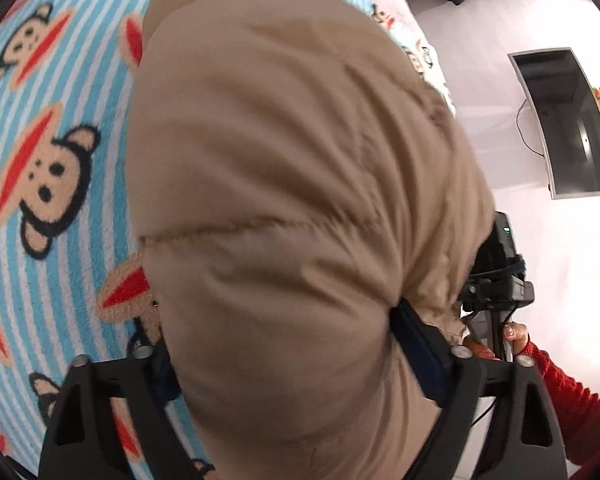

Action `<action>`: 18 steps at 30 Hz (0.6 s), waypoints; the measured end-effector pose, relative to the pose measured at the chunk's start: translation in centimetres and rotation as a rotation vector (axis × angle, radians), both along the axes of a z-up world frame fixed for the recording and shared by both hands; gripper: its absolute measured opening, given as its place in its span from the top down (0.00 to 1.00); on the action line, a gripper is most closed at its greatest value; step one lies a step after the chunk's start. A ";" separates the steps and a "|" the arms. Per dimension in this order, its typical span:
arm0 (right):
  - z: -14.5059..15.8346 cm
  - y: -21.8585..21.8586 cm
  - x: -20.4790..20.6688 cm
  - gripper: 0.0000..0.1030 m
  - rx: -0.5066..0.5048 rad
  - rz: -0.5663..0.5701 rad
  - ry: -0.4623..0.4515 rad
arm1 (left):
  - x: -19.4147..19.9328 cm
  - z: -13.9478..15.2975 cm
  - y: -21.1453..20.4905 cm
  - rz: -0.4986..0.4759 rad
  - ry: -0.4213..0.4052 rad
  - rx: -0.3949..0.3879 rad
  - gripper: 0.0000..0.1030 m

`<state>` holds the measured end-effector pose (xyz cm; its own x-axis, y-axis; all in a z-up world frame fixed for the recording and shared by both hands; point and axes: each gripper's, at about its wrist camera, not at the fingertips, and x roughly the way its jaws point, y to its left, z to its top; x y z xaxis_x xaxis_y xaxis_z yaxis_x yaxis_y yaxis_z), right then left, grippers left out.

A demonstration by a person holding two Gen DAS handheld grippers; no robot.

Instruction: Fold large clothes

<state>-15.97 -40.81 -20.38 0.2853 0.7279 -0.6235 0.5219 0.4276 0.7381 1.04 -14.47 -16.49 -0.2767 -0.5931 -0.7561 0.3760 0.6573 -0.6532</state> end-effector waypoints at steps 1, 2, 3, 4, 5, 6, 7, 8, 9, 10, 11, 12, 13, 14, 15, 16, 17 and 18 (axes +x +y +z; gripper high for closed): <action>0.0 -0.1 -0.1 0.17 0.027 -0.021 -0.006 | -0.1 0.6 0.0 0.002 -0.011 -0.002 0.25; 0.2 -0.2 -0.2 0.21 0.045 -0.035 -0.019 | 0.0 1.1 0.0 0.004 -0.017 -0.005 0.27; 0.5 -0.2 -0.2 0.28 0.053 -0.042 -0.032 | -0.2 1.6 0.0 0.003 -0.023 -0.010 0.30; 0.8 -0.2 -0.2 0.35 0.053 -0.042 -0.042 | -0.2 2.1 0.0 0.002 -0.028 -0.013 0.31; 1.3 0.0 -0.1 0.38 0.051 -0.036 -0.057 | -0.2 2.6 -0.1 -0.002 -0.037 -0.016 0.31; 1.9 0.2 0.0 0.41 0.043 -0.032 -0.069 | -0.2 3.2 -0.2 -0.007 -0.049 -0.020 0.32; 2.2 0.3 0.1 0.42 0.041 -0.031 -0.078 | -0.2 3.8 -0.2 -0.008 -0.061 -0.026 0.32; 2.8 0.5 0.4 0.42 0.041 -0.032 -0.095 | 0.2 4.3 -0.1 -0.006 -0.070 -0.033 0.32; 3.5 0.8 0.7 0.42 0.040 -0.031 -0.112 | 0.3 5.1 0.0 -0.001 -0.084 -0.048 0.32; 3.8 0.9 0.7 0.42 0.040 -0.031 -0.123 | 0.6 5.7 0.2 0.004 -0.093 -0.059 0.32; 4.4 1.3 1.1 0.42 0.041 -0.032 -0.138 | 0.9 6.3 0.5 0.010 -0.104 -0.070 0.32; 5.1 1.8 1.6 0.42 0.041 -0.032 -0.152 | 1.4 6.9 0.9 0.016 -0.114 -0.082 0.32; 5.6 2.1 1.8 0.42 0.038 -0.030 -0.159 | 1.9 7.2 1.5 0.020 -0.120 -0.088 0.32; 6.3 2.9 2.5 0.42 0.031 -0.023 -0.171 | 2.6 7.9 2.1 0.026 -0.131 -0.100 0.32; 7.1 3.8 3.4 0.42 0.020 -0.013 -0.184 | 3.4 8.4 3.0 0.032 -0.142 -0.111 0.32; 7.5 4.2 3.5 0.42 0.013 -0.008 -0.192 | 4.0 8.6 3.8 0.035 -0.149 -0.117 0.32; 8.0 5.1 4.5 0.42 0.005 -0.004 -0.204 | 5.0 9.1 4.8 0.038 -0.162 -0.122 0.32; 8.3 5.8 5.4 0.42 0.000 -0.003 -0.212 | 6.0 9.5 5.6 0.040 -0.173 -0.126 0.32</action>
<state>-10.60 -34.96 -12.07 0.4127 0.7267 -0.5492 0.3561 0.4262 0.8316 7.07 -8.84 -7.01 -0.1237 -0.6937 -0.7095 0.4650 0.5912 -0.6590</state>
